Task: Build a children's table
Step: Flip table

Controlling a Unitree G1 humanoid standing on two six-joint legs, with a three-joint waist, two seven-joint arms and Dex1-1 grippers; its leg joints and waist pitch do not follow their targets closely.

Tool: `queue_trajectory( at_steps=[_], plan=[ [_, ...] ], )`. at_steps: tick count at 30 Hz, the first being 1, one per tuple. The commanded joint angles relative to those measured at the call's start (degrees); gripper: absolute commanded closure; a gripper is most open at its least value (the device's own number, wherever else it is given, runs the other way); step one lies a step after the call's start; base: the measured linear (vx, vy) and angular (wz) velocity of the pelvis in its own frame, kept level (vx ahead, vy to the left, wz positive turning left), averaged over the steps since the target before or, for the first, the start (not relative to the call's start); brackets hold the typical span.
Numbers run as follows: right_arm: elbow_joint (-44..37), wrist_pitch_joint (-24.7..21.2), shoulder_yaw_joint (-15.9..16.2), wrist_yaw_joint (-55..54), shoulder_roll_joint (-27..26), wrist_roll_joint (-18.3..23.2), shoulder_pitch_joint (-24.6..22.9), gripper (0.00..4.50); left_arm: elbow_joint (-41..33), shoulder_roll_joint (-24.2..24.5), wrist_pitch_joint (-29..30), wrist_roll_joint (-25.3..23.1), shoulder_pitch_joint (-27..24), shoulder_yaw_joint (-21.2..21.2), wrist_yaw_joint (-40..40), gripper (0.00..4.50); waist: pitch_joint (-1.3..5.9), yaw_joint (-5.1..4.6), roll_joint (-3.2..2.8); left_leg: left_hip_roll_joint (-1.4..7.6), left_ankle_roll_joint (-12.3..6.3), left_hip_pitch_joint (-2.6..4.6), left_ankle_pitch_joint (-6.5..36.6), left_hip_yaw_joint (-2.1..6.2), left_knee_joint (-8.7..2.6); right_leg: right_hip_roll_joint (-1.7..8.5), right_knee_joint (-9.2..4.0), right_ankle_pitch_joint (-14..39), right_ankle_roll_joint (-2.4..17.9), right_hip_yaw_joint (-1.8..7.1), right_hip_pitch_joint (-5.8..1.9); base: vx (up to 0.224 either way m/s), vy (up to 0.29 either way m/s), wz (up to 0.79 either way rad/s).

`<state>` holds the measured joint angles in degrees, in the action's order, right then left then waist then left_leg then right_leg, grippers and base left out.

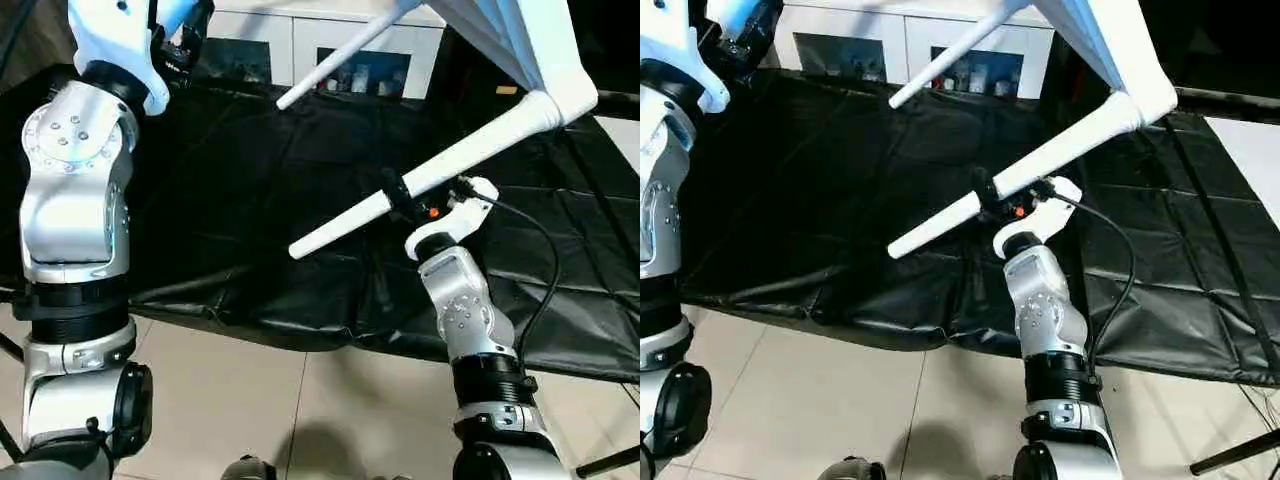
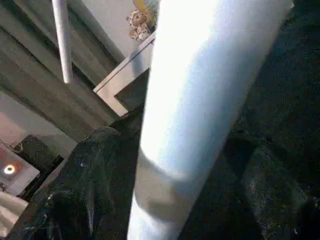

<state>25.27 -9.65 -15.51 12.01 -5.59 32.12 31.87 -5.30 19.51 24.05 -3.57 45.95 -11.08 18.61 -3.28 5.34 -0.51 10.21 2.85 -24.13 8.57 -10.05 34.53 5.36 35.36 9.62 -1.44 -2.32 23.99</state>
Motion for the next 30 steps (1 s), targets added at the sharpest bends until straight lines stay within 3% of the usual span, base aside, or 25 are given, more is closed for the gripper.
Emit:
queue_trajectory(
  at_steps=[1,17,30],
  plan=[
    [0.47,1.42,-0.99,0.81,0.55,0.65,1.26,1.17,-1.70,-1.54,0.97,4.84,0.52,-4.06,-2.55,1.97,4.68,-0.15,0.55,1.84,-0.56,2.01,10.91,0.24,-4.02,2.12,-3.44,10.13,10.14,1.34,-2.34,0.000,0.000,0.00],
    [1.62,3.67,-2.16,3.11,1.35,0.78,4.00,2.72,-2.22,-1.91,1.20,5.34,-0.68,-4.20,-3.23,1.98,4.78,-0.15,0.64,1.87,-1.20,1.97,10.06,0.28,-3.98,2.09,-3.27,9.37,10.64,1.23,-2.44,0.000,0.000,0.00],
    [0.75,4.86,-3.21,3.78,3.44,0.96,6.58,2.86,-2.96,-2.85,0.36,6.64,-3.00,-4.52,-3.27,1.99,4.82,-0.05,1.02,1.82,-1.53,1.89,8.87,0.16,-3.82,2.06,-3.15,8.52,10.76,1.22,-2.52,0.000,0.000,0.00]
  ],
)
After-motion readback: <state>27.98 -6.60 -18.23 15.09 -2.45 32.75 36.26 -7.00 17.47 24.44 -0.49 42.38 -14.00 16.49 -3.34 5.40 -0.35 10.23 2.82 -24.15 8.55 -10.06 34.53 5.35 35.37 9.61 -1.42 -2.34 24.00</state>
